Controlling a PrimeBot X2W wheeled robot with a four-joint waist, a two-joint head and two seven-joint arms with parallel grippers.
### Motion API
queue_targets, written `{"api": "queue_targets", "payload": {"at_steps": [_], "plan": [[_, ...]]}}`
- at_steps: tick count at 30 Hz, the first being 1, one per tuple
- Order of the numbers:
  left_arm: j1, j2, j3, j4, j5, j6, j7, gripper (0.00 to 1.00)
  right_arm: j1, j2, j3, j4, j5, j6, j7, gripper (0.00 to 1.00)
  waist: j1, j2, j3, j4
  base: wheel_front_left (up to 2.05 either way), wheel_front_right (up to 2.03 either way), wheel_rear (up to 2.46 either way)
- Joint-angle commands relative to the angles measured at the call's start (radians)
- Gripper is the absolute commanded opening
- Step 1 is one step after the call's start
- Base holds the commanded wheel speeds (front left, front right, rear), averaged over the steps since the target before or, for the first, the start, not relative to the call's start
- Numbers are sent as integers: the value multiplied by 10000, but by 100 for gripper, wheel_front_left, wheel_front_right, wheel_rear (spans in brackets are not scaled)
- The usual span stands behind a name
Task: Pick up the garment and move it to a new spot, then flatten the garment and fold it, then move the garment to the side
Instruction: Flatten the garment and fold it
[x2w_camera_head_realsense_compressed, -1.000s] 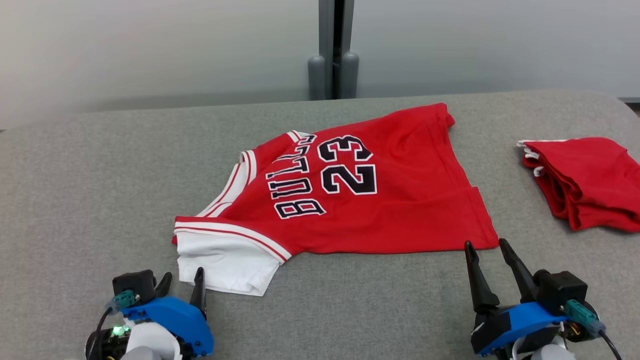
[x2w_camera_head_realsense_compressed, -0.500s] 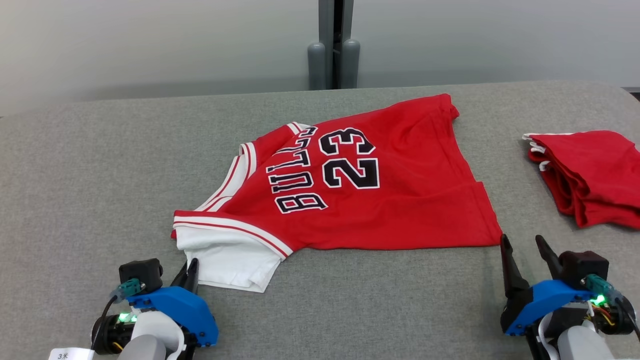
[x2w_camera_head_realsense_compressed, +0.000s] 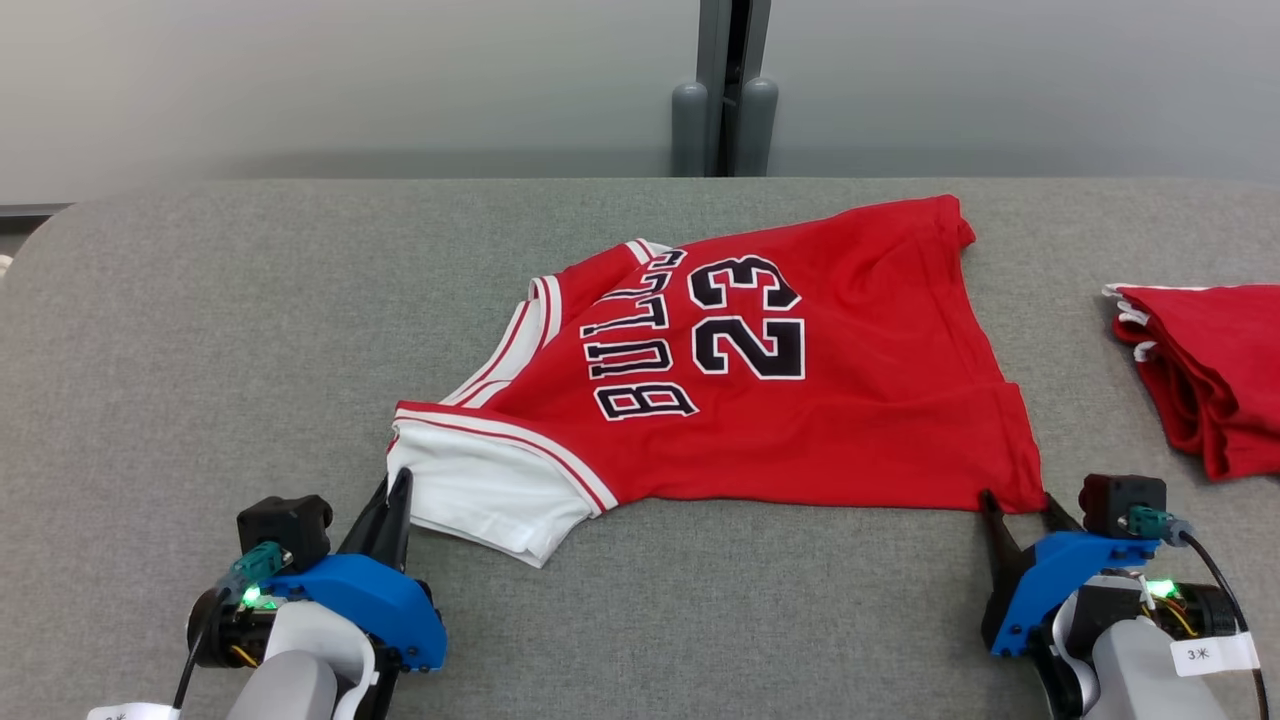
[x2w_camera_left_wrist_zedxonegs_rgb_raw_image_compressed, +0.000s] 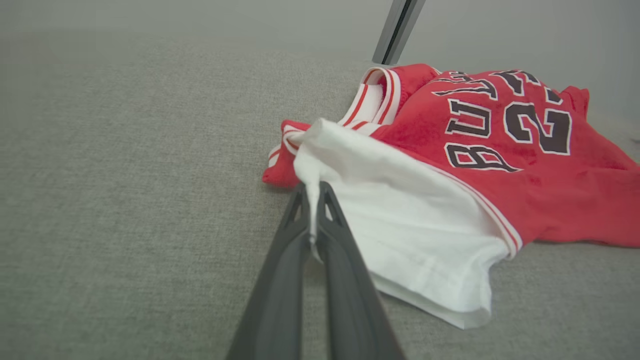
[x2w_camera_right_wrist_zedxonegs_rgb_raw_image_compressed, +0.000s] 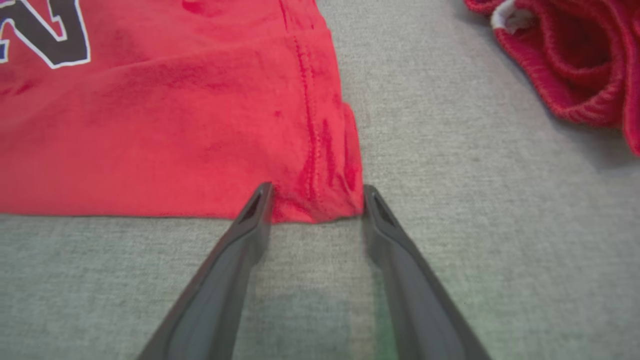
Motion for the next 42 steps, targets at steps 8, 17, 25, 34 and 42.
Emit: {"api": "queue_targets", "payload": {"at_steps": [8,17,25,34,42], "plan": [[410,149,62,-1278,-264,-19,117,0,-380,-106,819,127,1133,1,-627,0,-1,0,-359,-148,0,0,0],[265,152,462,-3823,-1999,-186,719,0,-527,-833,1793,-2081,2103,1,-1195,0,-1,0,-1067,-538,0,0,0],[-808,785,992,-7243,-2618,-65,1457,0,-11,-1447,1581,-6304,2435,1,-262,0,-1,0,-1562,-850,0,0,0],[-3359,1899,1109,-10332,-1929,181,3008,0,687,-1402,428,-11769,2445,1,1993,0,-1,0,-1582,-1097,0,0,0],[-5227,2103,775,-10112,-2381,207,4357,0,576,-1075,105,-13352,2919,1,3270,0,-1,0,-657,-1240,0,0,0]]}}
